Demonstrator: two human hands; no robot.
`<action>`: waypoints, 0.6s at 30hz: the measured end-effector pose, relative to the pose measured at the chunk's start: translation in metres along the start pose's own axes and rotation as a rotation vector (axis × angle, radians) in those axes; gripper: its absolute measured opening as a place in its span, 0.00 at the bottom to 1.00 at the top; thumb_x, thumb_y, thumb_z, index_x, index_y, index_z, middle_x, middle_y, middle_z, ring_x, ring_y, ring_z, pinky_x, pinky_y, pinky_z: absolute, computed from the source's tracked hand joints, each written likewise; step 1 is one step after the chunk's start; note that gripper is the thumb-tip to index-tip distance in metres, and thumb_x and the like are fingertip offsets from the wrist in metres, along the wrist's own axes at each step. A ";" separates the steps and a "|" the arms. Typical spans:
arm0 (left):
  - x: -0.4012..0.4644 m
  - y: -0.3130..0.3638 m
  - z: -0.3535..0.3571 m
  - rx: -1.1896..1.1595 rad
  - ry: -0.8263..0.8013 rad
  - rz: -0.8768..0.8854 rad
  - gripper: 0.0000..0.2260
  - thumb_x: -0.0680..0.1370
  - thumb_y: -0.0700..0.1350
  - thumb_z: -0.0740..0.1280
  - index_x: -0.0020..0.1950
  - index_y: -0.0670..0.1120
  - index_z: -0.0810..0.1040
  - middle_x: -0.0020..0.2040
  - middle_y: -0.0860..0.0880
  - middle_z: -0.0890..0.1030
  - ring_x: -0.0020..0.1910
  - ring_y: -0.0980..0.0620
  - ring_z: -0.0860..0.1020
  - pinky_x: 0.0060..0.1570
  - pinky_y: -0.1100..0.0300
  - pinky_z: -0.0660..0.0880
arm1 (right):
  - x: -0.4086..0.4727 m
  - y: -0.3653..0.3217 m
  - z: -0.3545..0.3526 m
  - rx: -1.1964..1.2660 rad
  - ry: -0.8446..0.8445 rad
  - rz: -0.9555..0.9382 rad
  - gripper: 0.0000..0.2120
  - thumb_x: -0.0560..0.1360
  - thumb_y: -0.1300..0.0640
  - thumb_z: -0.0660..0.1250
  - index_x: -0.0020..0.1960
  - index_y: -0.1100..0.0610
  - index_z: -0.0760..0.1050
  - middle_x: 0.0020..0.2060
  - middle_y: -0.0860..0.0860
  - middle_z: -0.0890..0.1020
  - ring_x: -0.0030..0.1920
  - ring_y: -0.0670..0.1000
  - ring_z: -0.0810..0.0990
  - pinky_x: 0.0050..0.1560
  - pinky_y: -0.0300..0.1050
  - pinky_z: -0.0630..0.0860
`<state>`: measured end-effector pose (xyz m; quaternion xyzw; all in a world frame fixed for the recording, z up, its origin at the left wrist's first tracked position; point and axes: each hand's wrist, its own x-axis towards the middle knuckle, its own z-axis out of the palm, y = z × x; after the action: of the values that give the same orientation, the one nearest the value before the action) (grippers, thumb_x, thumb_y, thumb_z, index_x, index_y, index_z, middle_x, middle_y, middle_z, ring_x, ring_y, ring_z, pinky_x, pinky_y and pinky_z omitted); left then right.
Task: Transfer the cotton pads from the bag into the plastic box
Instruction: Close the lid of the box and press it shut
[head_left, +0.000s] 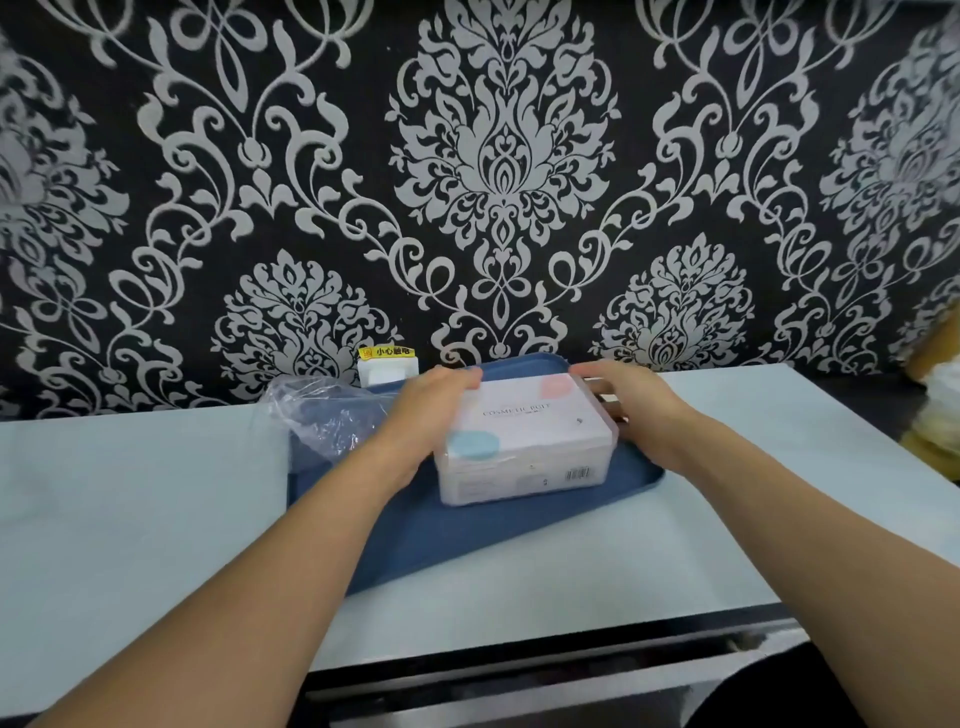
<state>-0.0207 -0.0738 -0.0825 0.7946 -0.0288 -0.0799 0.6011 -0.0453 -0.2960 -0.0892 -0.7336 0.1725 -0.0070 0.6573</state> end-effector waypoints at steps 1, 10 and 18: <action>-0.001 -0.005 0.003 0.274 0.000 0.143 0.13 0.80 0.52 0.67 0.61 0.49 0.81 0.66 0.47 0.77 0.62 0.49 0.76 0.63 0.55 0.70 | -0.005 0.000 0.003 -0.152 -0.010 -0.123 0.14 0.78 0.53 0.65 0.58 0.61 0.80 0.48 0.52 0.83 0.48 0.54 0.80 0.49 0.46 0.74; -0.024 -0.016 0.016 0.928 -0.137 0.323 0.26 0.85 0.59 0.49 0.82 0.54 0.54 0.83 0.52 0.48 0.81 0.42 0.39 0.78 0.48 0.41 | -0.024 0.013 0.025 -1.136 -0.136 -0.503 0.28 0.84 0.41 0.46 0.81 0.50 0.54 0.81 0.52 0.54 0.81 0.53 0.46 0.79 0.48 0.44; -0.020 -0.021 0.018 1.039 -0.039 0.529 0.24 0.86 0.53 0.47 0.81 0.48 0.58 0.82 0.46 0.58 0.81 0.46 0.49 0.78 0.55 0.40 | -0.025 0.022 0.038 -1.285 0.088 -0.659 0.31 0.81 0.40 0.37 0.79 0.46 0.61 0.78 0.48 0.65 0.79 0.52 0.60 0.75 0.49 0.61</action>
<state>-0.0443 -0.0819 -0.1055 0.9494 -0.2728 0.0831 0.1312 -0.0647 -0.2543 -0.1107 -0.9880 -0.0614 -0.1317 0.0524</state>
